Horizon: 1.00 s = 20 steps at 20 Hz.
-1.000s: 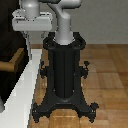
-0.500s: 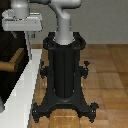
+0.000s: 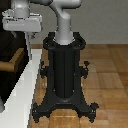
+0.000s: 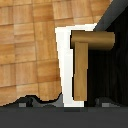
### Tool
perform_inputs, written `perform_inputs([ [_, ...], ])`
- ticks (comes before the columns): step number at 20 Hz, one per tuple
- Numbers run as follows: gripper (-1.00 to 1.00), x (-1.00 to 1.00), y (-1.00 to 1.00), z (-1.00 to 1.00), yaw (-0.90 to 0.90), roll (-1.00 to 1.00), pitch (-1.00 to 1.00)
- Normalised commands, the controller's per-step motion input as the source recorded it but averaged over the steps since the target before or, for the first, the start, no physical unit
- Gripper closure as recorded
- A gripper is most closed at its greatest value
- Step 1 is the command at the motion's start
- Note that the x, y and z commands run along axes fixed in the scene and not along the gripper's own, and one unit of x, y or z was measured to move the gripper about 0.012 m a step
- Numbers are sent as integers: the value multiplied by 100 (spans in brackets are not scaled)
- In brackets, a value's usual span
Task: Open the door by pressing down and pulling on the handle.
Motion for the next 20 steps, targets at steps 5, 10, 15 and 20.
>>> perform_inputs([
  [5,-100,0,0,0,-9,0,0],
  [10,-100,60,0,0,0,0,0],
  [15,-100,20,-40,0,0,0,0],
  [20,-100,0,-40,-20,0,0,0],
])
